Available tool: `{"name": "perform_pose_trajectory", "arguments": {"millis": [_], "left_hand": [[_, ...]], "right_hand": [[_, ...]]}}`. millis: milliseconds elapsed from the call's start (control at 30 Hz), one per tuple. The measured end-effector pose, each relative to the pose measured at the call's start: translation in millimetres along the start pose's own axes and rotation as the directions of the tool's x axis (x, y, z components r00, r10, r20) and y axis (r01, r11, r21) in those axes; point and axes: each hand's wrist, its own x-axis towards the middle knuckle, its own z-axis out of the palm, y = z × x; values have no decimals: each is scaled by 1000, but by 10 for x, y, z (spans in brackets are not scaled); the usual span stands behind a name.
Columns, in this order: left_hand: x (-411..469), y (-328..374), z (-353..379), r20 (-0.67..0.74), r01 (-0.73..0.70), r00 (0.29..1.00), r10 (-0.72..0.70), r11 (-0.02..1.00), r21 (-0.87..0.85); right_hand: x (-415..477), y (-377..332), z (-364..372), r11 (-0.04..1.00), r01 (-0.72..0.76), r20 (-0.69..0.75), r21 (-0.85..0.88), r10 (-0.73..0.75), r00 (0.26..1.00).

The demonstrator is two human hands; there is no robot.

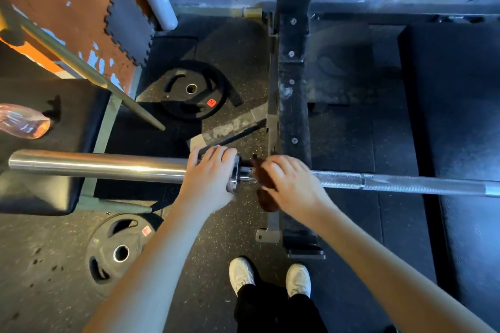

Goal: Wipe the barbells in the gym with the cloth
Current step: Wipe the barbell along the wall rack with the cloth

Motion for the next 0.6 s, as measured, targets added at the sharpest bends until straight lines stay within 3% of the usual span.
{"name": "perform_pose_trajectory", "arguments": {"millis": [133,233,400,600], "left_hand": [[17,15,-36,71,15,997,-15,1000,0],[22,20,-37,97,31,995,-31,1000,0],[31,34,-64,92,45,995,-46,999,6],[12,56,-86,122,52,991,-56,998,35]], "right_hand": [[-476,451,-248,990,-93,-122,-104,80,989],[-323,253,-113,982,-177,-124,-71,168,978],[-14,14,10,1000,-9,-23,2,9,1000],[-708,664,-336,982,-179,-131,-54,171,976]]}}
